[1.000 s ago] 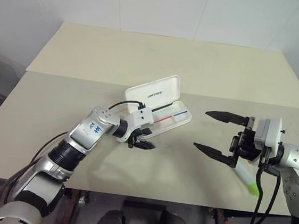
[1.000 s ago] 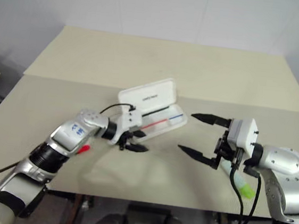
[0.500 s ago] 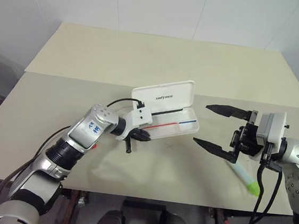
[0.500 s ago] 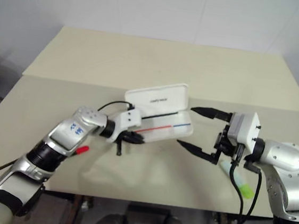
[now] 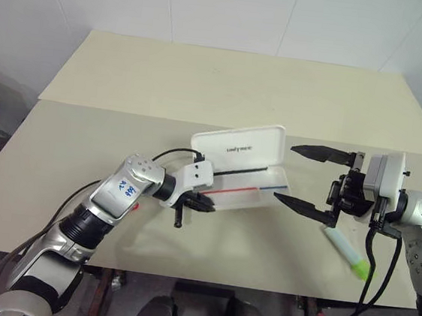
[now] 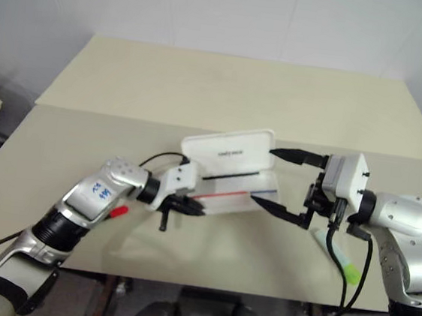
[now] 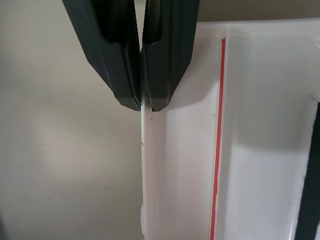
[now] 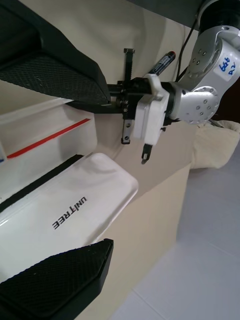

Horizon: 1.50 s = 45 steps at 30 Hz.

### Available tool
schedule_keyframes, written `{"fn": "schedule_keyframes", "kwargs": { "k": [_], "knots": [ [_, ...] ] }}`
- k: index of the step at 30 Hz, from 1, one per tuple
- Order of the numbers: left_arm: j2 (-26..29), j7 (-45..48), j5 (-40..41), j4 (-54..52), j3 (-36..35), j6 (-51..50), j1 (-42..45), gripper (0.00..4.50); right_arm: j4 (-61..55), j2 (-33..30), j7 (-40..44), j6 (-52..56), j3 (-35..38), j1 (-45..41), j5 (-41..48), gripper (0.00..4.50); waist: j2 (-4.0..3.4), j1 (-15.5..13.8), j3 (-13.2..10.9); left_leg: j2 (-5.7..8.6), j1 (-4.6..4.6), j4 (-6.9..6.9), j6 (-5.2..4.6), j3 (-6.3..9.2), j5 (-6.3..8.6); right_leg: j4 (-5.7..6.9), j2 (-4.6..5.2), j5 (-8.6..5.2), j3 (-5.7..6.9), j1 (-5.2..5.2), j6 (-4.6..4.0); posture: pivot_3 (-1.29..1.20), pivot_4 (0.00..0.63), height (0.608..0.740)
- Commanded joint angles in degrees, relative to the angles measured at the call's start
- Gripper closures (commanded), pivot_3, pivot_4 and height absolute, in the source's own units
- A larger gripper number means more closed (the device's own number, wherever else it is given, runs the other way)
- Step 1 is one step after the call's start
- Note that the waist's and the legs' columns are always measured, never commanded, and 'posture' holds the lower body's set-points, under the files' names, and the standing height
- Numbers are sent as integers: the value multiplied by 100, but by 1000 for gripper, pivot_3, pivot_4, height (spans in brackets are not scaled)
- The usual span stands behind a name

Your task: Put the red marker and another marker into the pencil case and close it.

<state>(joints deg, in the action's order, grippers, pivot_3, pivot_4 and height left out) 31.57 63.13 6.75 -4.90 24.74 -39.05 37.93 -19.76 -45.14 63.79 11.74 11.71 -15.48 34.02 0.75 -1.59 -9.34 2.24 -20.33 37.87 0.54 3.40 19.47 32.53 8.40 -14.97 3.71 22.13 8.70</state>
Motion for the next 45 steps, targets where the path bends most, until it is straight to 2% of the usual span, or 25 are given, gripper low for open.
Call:
{"fn": "schedule_keyframes", "kwargs": {
  "k": [1, 14, 15, 16, 27, 39, 45],
  "knots": [
    [28, 335, 89, -249, 258, 120, -26, 4486, 13, -177, 123, 25, 208, -45, 131, 0, -1, 1, -1, 0, 0, 0, -1, -1, 0, 0, 1, 0, 0, 0, 0, 0, 150, 740],
    [-56, 227, -181, -138, 454, 209, -42, 4486, -348, -250, 84, 196, 476, 499, 296, 0, -1, -14, 0, -1, 6, 9, -3, 0, 2, -1, 1, 0, 1, -14, 0, 0, 150, 740],
    [-73, 215, -190, -132, 448, 200, -37, 3924, -368, -230, 63, 188, 465, 512, 299, 0, -1, -15, 0, -1, 7, 11, -3, 2, 2, -1, 1, 0, 2, -17, 0, 0, 150, 740],
    [-85, 201, -208, -124, 446, 201, -30, 3749, -380, -213, 48, 179, 452, 523, 299, 0, -1, -15, -1, 0, 6, 11, -3, 3, 2, -1, 1, 0, 2, -18, 0, 0, 150, 740],
    [-158, 170, -20, -262, 197, 164, 21, 38, -264, 77, -11, 36, 168, 431, 173, 0, -1, 2, -1, -2, 7, 17, -3, 5, 1, -1, -1, 0, 1, -20, 0, 0, 150, 740],
    [-31, -95, 660, -1023, -585, -198, -560, 38, 108, 270, 150, -73, -183, 161, 65, 0, -2, 9, -2, -2, 6, 14, -2, 46, 1, -1, -2, 0, 2, -17, 0, 0, 150, 740],
    [198, -293, 972, -1389, -1451, 397, -1260, 38, 369, 377, 324, -72, -416, -161, 40, 0, -7, 24, -4, -2, 8, 12, -1, 56, 1, -4, -1, 0, 0, -16, 0, 0, 150, 740]
  ]
}}
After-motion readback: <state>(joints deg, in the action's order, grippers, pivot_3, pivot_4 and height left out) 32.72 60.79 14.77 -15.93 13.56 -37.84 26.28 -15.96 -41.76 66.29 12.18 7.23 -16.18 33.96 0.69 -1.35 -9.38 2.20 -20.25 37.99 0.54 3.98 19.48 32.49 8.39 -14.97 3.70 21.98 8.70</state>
